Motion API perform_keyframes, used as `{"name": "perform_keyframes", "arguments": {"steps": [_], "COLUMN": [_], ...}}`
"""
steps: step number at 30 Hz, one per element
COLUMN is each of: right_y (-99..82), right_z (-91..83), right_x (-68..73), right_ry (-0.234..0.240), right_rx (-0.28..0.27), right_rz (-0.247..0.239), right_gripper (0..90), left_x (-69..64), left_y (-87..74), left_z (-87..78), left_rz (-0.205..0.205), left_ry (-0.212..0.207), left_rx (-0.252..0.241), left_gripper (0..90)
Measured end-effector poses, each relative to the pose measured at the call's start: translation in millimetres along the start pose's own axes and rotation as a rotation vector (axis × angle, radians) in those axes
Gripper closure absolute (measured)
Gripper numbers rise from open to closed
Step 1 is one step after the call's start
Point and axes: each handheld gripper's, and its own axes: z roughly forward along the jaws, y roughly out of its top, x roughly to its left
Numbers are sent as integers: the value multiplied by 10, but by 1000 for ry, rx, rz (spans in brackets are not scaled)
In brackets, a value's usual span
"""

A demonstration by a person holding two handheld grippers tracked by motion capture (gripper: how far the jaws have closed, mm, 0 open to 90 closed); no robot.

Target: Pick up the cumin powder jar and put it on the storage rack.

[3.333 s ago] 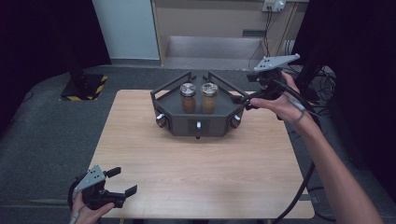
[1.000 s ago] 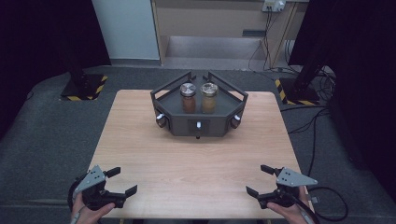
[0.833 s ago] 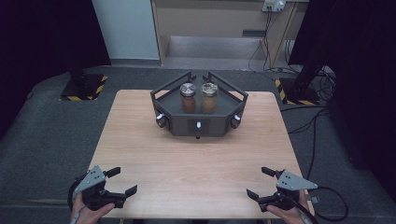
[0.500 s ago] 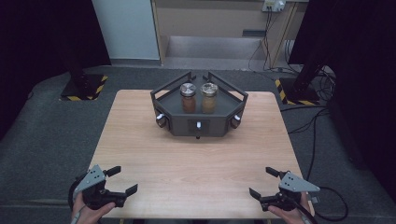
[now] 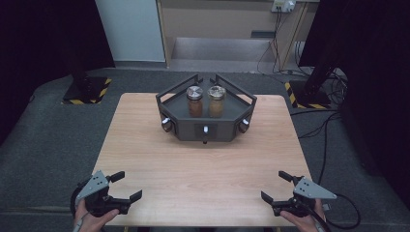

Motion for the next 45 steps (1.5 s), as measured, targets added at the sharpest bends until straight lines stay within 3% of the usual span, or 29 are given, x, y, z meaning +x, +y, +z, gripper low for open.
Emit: {"name": "perform_keyframes", "arguments": {"steps": [14,23,45], "right_y": [-33,-6,-12], "right_z": [-92,-49,-43], "right_x": [-27,-40,-41], "right_ry": [-51,-36,-50], "right_rx": [-28,-31,-24], "right_rz": [23,-4,5], "right_gripper": [27,28,31], "left_x": [17,27,46], "left_y": [-30,-45,-60], "left_z": [-44,-47,-44], "left_rz": [-13,-14,-21], "left_ry": [20,22,42], "left_rx": [-27,-47,-63], "left_gripper": [10,9,10]}}
